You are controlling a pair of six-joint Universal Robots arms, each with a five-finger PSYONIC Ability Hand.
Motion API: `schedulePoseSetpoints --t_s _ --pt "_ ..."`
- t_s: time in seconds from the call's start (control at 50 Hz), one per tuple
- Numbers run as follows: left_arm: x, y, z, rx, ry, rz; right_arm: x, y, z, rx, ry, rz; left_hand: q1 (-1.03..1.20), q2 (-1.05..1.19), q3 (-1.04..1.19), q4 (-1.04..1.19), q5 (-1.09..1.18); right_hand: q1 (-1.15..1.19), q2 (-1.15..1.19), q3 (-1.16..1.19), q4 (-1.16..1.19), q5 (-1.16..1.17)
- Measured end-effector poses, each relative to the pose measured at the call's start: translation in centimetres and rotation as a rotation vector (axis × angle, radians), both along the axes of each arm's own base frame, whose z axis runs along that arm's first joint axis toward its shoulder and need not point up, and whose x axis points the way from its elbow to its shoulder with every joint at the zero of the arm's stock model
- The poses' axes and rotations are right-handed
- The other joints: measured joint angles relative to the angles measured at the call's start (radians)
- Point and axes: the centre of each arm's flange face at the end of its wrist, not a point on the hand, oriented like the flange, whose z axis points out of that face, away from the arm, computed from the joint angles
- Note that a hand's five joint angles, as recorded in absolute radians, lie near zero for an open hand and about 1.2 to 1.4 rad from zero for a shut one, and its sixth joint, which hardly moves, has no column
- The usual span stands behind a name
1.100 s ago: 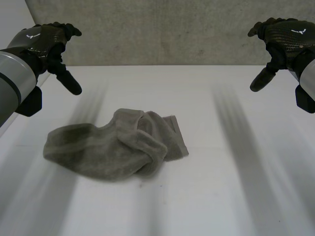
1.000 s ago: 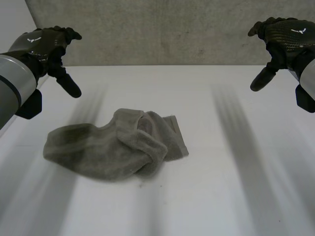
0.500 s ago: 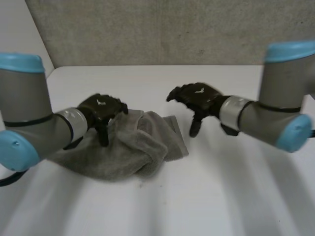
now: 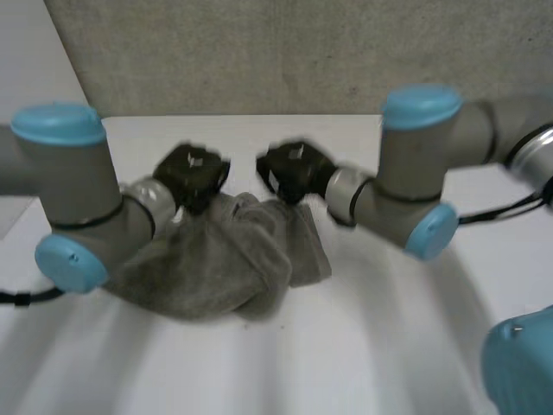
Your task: Fold the towel.
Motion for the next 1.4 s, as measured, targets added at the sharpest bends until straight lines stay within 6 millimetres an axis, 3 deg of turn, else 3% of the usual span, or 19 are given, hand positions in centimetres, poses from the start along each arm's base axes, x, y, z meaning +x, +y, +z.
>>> schedulePoseSetpoints --t_s 0.08,0.14,0.2,0.24,0.3,0.36,0.42,0.52,0.6,0.7,0.88,0.92,1.02,1.06,1.14,1.22,1.28,1.34,1.4 --pt "-0.9 -0.5 5.4 -0.143 0.118 0.02 -1.8 -2.2 6.0 -0.119 -0.122 -0.118 0.01 0.008 0.008 0.01 0.008 0.0 0.0 0.0 0.0 0.001" --pt "-0.8 -0.7 11.1 -0.274 0.283 0.077 -4.5 -4.0 11.4 -0.237 -0.235 -0.24 0.013 0.011 0.01 0.011 0.008 0.0 0.0 0.0 0.0 0.001" --pt "-0.1 -0.4 14.6 -0.341 0.419 0.125 -6.3 -4.5 13.9 -0.287 -0.28 -0.297 0.013 0.011 0.011 0.013 0.01 0.0 0.0 0.0 0.0 0.001" --pt "0.4 -0.2 15.6 -0.354 0.477 0.146 -6.9 -4.4 14.2 -0.281 -0.274 -0.304 0.013 0.011 0.011 0.013 0.013 0.0 0.0 0.0 0.0 0.001" --pt "0.9 0.2 15.0 -0.313 0.503 0.175 -7.2 -3.7 12.7 -0.215 -0.207 -0.27 0.013 0.012 0.011 0.013 0.013 0.0 0.0 0.0 0.0 0.001" --pt "1.3 1.1 11.8 -0.192 0.446 0.201 -7.1 -2.3 9.6 -0.123 -0.09 -0.204 0.013 0.012 0.011 0.013 0.013 -0.072 -0.076 -0.075 -0.074 -0.067" --pt "1.9 2.8 7.9 -0.048 0.356 0.222 -7.0 -0.9 6.3 -0.055 0.031 -0.145 0.014 0.012 0.011 0.014 0.013 -0.469 -0.461 -0.451 -0.45 -0.469" --pt "3.4 6.1 5.4 0.064 0.276 0.236 -6.9 -0.6 2.4 -0.016 0.133 -0.132 0.014 0.012 0.012 0.014 0.013 -1.047 -1.071 -1.068 -1.062 -1.094" --pt "4.4 7.9 6.6 0.039 0.288 0.233 -6.6 -1.5 0.9 0.008 0.121 -0.158 0.014 0.012 0.012 0.014 0.013 -1.092 -1.096 -1.099 -1.079 -1.108" --pt "5.4 9.9 10.3 -0.062 0.351 0.217 -4.7 -2.2 -0.9 0.103 0.036 -0.144 0.014 0.012 0.012 0.014 0.013 -1.1 -1.096 -1.099 -1.079 -1.108" --pt "6.9 13.2 16.2 -0.235 0.459 0.183 1.3 2.4 -5.3 0.365 -0.037 0.139 0.014 0.012 0.012 0.014 0.013 -1.093 -1.092 -1.096 -1.079 -1.105" --pt "7.1 13.5 16.6 -0.25 0.468 0.18 2.2 3.6 -6.0 0.402 -0.034 0.184 0.014 0.012 0.012 0.014 0.013 -0.923 -0.913 -0.933 -0.925 -0.932" --pt "7.2 13.6 16.9 -0.261 0.473 0.182 3.6 5.0 -6.5 0.429 -0.041 0.225 0.014 0.012 0.012 0.014 0.013 -0.197 -0.168 -0.198 -0.195 -0.203" --pt "7.4 12.9 16.7 -0.26 0.466 0.2 3.8 3.9 -5.2 0.373 -0.069 0.175 0.014 0.012 0.012 0.014 0.013 -0.02 -0.006 -0.015 -0.012 -0.015" --pt "7.7 11.6 16.4 -0.263 0.451 0.233 2.9 0.8 -2.4 0.258 -0.126 0.05 0.014 0.012 0.012 0.014 0.013 -0.02 0.0 0.0 0.002 -0.01" --pt "8.1 8.8 16.5 -0.297 0.439 0.28 -0.9 -4.9 3.5 0.056 -0.244 -0.172 0.014 0.012 0.012 0.014 0.013 -0.02 0.001 0.0 0.002 -0.01" --pt "8.1 6.8 17.2 -0.34 0.453 0.295 -3.9 -7.4 8.1 -0.079 -0.326 -0.289 0.014 0.013 0.012 0.014 0.013 -0.02 0.001 0.0 0.002 -0.009" --pt "7.8 5.2 18.0 -0.379 0.475 0.298 -5.9 -8.0 11.7 -0.17 -0.374 -0.346 0.014 0.012 0.012 0.014 0.013 -0.02 0.001 0.0 0.002 -0.007" --pt "7.3 3.9 18.1 -0.392 0.496 0.297 -6.8 -7.4 13.6 -0.204 -0.37 -0.359 0.014 0.012 0.012 0.014 0.013 -0.02 0.001 0.0 0.002 -0.004"
